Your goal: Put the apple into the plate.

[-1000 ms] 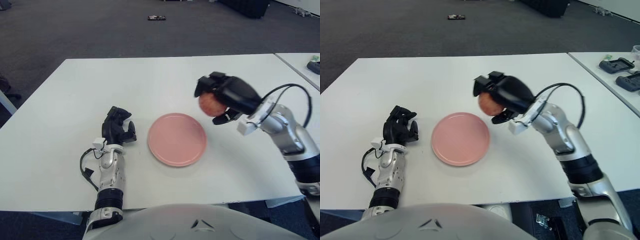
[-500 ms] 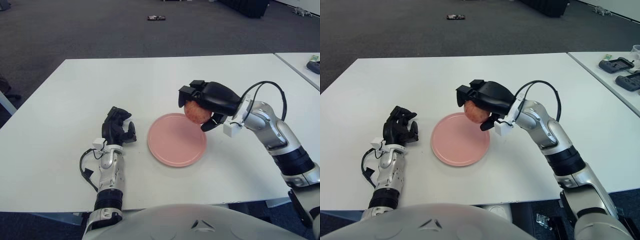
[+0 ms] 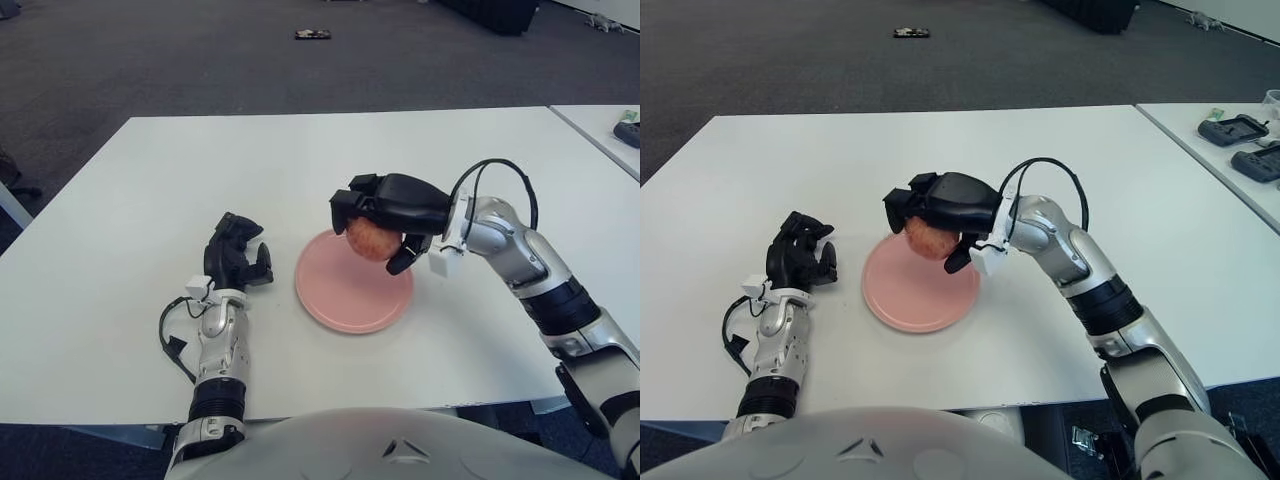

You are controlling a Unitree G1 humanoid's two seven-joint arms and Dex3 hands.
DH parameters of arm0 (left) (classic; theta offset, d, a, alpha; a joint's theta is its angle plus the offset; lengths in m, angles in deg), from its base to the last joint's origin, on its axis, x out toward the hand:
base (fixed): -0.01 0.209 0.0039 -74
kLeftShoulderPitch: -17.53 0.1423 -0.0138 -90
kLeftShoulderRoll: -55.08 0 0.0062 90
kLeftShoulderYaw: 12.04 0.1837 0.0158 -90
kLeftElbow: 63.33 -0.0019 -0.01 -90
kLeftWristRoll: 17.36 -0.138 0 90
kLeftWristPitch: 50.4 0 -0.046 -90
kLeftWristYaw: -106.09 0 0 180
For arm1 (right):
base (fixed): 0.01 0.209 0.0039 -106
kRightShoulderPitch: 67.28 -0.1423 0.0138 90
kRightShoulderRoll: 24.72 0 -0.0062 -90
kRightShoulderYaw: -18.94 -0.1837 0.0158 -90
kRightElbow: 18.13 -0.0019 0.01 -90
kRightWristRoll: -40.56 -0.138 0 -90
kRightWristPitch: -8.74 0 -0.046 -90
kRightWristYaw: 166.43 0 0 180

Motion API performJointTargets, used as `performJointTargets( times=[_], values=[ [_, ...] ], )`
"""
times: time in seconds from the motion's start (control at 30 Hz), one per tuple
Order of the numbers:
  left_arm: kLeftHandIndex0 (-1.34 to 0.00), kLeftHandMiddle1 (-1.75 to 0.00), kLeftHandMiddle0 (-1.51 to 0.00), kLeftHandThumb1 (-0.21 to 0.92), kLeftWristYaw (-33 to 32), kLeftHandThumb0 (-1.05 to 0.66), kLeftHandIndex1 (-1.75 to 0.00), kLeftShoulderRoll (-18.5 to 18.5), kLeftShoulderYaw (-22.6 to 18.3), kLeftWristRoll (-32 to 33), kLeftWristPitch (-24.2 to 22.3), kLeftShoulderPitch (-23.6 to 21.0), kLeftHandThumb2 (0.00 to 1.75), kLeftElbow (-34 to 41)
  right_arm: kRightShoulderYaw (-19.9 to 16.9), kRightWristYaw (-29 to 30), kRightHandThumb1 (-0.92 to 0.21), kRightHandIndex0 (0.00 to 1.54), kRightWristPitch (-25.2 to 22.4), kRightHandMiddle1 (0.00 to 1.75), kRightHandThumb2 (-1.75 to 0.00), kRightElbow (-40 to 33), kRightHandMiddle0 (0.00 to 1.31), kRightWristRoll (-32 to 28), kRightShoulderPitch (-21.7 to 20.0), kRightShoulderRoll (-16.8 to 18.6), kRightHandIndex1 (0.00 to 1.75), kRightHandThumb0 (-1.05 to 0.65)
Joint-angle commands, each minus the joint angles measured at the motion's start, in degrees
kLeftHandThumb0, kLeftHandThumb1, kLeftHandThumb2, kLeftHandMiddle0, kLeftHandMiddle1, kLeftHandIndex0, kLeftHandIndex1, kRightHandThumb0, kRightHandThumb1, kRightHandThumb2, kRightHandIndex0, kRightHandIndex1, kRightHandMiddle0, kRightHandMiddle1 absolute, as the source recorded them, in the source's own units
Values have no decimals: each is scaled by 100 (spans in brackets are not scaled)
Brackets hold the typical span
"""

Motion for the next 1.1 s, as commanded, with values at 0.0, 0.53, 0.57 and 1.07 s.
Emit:
performJointTargets(
  times=[0.0,0.53,0.57,1.07],
  values=[
    [-71,-175,-93,-8,-23,-1,-165,0,-38,5,-122,236,175,-227,155,97,-10,131,238,175,-158,363,79,162,-160,95,175,-57],
    [-72,-175,-93,-8,17,-1,-165,47,-28,-2,-104,244,175,-264,513,1023,-11,131,1306,175,-157,1537,79,1214,-255,292,175,-56],
    [-72,-175,-93,-8,22,-1,-165,53,-24,-10,-91,246,175,-270,507,1092,-11,130,1367,175,-157,1598,78,1203,-244,311,175,-56],
    [-72,-175,-93,-9,42,-1,-165,36,-60,37,-6,221,175,-355,531,1510,-66,7,1802,137,-85,2037,12,1429,-345,257,135,-69]
  ],
)
